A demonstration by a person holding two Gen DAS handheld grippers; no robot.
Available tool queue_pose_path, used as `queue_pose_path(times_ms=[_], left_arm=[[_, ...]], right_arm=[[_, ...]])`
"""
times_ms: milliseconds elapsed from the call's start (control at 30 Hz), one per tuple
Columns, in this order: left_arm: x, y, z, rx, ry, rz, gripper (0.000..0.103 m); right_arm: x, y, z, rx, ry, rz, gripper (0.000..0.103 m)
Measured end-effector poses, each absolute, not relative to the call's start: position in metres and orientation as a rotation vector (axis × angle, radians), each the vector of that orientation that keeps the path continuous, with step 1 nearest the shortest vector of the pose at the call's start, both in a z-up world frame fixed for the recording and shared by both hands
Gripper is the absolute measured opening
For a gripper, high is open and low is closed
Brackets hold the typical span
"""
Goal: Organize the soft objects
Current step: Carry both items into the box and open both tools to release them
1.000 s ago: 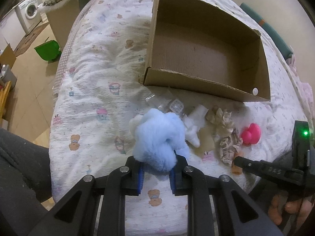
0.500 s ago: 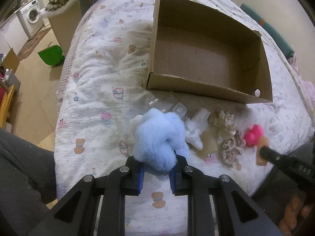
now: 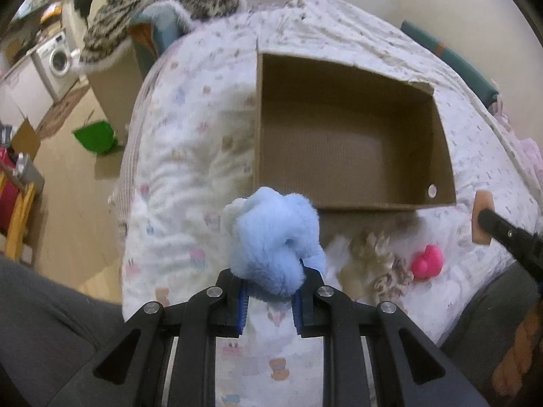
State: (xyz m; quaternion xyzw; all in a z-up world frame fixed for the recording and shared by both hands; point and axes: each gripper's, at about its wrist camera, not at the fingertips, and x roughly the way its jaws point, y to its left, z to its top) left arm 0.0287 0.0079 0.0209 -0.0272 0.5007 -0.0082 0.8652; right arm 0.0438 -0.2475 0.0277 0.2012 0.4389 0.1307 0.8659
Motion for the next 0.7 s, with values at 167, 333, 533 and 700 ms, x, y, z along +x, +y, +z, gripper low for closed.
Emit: queue_pose_path(times_ms=[167,333,533,700], left_arm=[[0.043,0.007,0.037,-0.049,1.013,-0.027,0.019],[0.059,0.003,0.045,-0.037,0.997,-0.036,0.019],[0.079,-0.002,0.046,-0.012,0.984,-0.036,0.018],[0.100,-0.009,0.042,0.017,0.976,-0.034,0.018]], right_arm=[[0.063,-0.243,0.045,0.376,0.870,0.287,0.007],[0.069,-0.245,0.049,0.354,0.847,0.292,0.007],[0.087,-0.241,0.041,0.329,0.856,0.297,0.007],[0.103,-0.238,0.030,0.314,0.868,0.299,0.007]])
